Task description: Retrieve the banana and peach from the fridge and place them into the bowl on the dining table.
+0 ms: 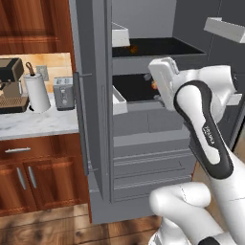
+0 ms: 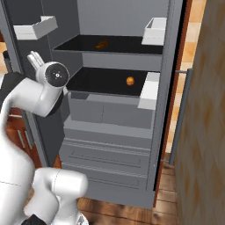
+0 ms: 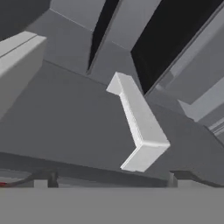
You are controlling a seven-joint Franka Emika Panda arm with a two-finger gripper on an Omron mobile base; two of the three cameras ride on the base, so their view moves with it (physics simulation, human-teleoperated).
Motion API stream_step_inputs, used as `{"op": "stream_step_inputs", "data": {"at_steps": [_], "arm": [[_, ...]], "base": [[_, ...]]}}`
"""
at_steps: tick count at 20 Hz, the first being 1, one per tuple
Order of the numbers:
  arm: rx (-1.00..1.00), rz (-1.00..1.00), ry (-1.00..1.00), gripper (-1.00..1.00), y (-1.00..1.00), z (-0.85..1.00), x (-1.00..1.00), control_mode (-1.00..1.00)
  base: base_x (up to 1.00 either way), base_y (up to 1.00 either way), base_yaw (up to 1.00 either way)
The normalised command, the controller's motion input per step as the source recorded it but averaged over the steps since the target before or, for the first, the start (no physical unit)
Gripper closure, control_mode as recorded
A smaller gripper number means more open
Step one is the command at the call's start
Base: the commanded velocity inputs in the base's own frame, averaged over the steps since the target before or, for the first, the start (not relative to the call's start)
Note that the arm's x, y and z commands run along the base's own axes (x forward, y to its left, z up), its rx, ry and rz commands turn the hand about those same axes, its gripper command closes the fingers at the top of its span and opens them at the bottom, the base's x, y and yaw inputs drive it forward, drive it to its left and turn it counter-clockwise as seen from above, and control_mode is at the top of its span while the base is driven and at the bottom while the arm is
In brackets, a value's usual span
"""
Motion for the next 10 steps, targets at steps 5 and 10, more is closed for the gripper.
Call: {"op": "stream_step_inputs", "data": {"at_steps": [5,10], "arm": [[-0.23,-0.06,-0.15,-1.0,-0.75,0.0,-0.58,-1.0],[-0.37,0.0,-0.09,-1.0,-0.51,0.0,-0.54,-1.0]], "base": [[0.0,0.0,0.0],[0.0,0.0,0.0]]}}
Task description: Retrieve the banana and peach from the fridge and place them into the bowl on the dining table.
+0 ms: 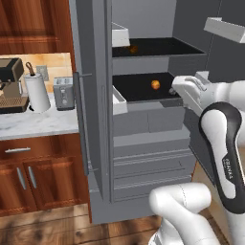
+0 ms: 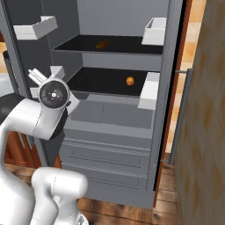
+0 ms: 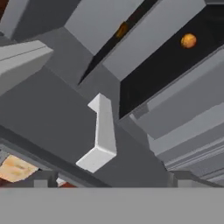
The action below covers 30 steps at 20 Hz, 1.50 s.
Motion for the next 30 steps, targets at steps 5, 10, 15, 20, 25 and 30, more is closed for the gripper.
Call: {"op": "stream_step_inputs", "data": {"at_steps": [5,10,15,20,25,30], "arm": [[-0.33,0.0,0.04,-1.0,-0.4,0.0,-0.48,-1.0],[-0.21,0.0,0.09,-1.0,-0.12,0.0,-0.52,-1.0],[-0.19,0.0,0.0,-1.0,0.02,-0.23,-0.22,-1.0],[-0.07,-0.02,0.01,-1.0,0.01,-0.11,-0.08,-1.0],[0.0,-0.05,0.05,-1.0,0.0,0.0,-0.03,-1.0],[0.0,-0.07,0.03,-1.0,0.0,0.0,0.0,-1.0]], "base": [[0.0,0.0,0.0],[0.0,0.0,0.0],[0.0,0.0,0.0],[0.0,0.0,0.0],[0.0,0.0,0.0],[0.0,0.0,0.0]]}}
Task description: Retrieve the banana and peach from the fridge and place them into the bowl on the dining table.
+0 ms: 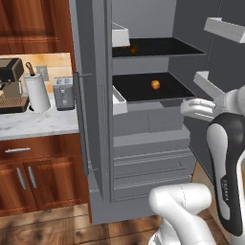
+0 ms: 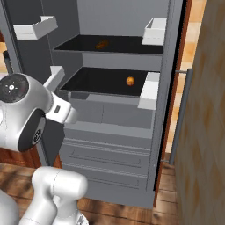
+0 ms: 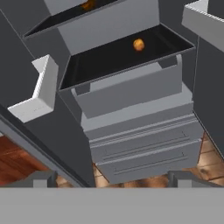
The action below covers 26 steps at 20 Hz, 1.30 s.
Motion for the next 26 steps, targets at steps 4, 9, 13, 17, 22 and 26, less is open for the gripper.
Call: {"op": "stream_step_inputs", "data": {"at_steps": [4,9,13,17,22,26], "arm": [[0.0,-0.03,0.0,-1.0,0.0,0.0,-0.04,-1.0],[-0.03,-0.07,0.0,-1.0,0.0,0.0,-0.04,-1.0],[-0.07,-0.08,0.0,-1.0,0.0,0.0,-0.04,-1.0],[-0.01,-0.05,0.0,-1.0,0.0,0.0,0.0,1.0],[0.0,0.0,0.0,-1.0,0.0,0.0,0.0,1.0],[0.0,0.0,0.0,-1.0,0.0,0.0,0.0,1.0]], "base": [[0.0,0.0,0.0],[0.0,0.0,0.0],[0.0,0.0,0.0],[0.0,0.0,-0.01],[0.0,-0.25,-0.01],[0.04,-0.44,0.0]]}}
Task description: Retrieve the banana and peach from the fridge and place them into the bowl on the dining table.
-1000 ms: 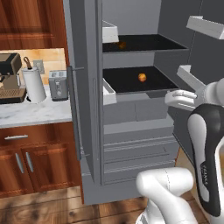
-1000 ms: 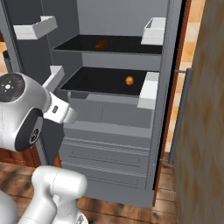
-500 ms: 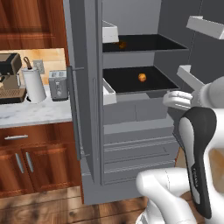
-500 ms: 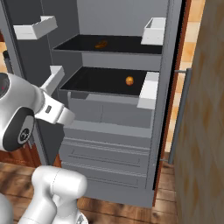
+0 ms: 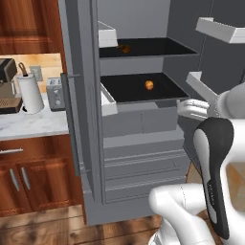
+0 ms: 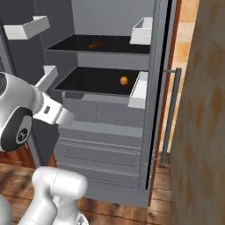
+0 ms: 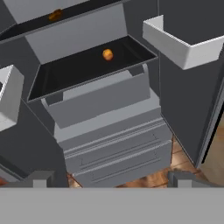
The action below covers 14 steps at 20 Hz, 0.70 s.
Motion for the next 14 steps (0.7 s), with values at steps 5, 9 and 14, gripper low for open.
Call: {"op": "stream_step_inputs", "data": {"at_steps": [5,9,14], "arm": [[0.0,0.0,0.0,-1.0,0.0,0.0,0.0,1.0],[0.0,0.0,0.0,-1.0,0.0,0.0,0.0,1.0],[0.0,0.0,0.0,-1.0,0.0,0.0,0.0,1.0]], "base": [[0.16,-0.27,0.0],[0.57,0.03,0.0],[0.86,0.07,0.0]]}}
